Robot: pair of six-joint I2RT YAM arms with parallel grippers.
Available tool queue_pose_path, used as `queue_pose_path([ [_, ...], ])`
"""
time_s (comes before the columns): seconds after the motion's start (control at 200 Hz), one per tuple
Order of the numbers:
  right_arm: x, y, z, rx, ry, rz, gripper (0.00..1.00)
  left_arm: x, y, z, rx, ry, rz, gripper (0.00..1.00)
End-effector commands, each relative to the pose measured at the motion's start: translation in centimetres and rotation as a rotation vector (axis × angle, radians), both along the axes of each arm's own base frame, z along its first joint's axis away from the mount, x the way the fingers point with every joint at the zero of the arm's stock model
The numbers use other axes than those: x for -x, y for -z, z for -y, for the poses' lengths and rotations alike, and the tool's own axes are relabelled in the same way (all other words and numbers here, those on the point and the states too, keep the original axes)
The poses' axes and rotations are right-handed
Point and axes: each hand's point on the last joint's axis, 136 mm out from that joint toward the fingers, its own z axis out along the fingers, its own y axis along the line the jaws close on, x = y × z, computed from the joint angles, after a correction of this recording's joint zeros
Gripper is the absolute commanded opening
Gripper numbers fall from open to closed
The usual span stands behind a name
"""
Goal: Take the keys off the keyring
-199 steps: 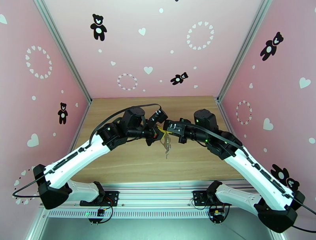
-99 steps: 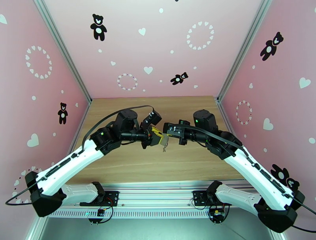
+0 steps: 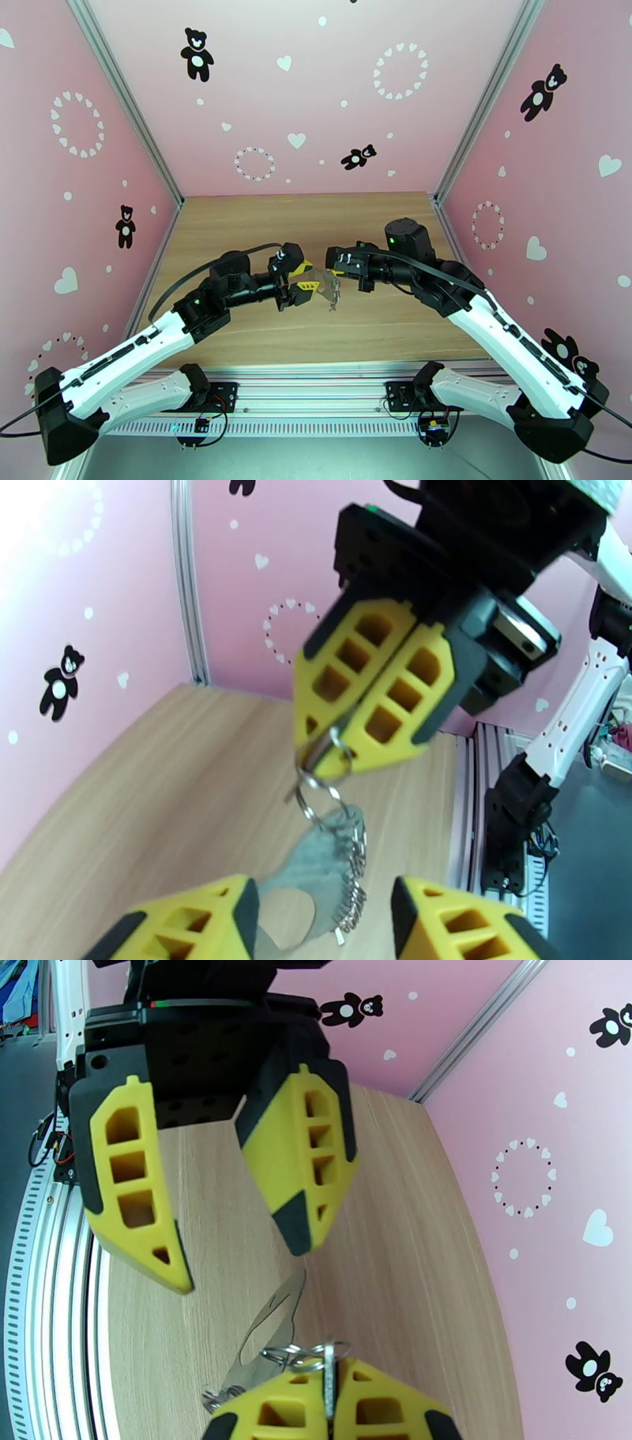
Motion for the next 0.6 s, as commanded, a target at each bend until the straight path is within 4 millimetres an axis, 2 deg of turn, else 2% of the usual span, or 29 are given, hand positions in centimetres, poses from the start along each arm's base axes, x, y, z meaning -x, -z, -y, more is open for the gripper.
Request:
queue_pose_path([
  [0.0,0.6,-1.4,-0.5,-0.037,-0.03,-0.01,0.0,-0.4,-1.7,0.8,0.041,0.008,0.133,0.53],
  [0.31,1.0,-1.8,-0.8,-0.065,-0.05,-0.036,0.0,-0.3,-0.6,2.0,0.032,0.044,0.163,0.53],
  [0.596,1.2,-2.1,-0.9,-0.08,-0.054,-0.048,0.0,-0.4,0.1,2.8,0.039,0.067,0.155,0.45],
])
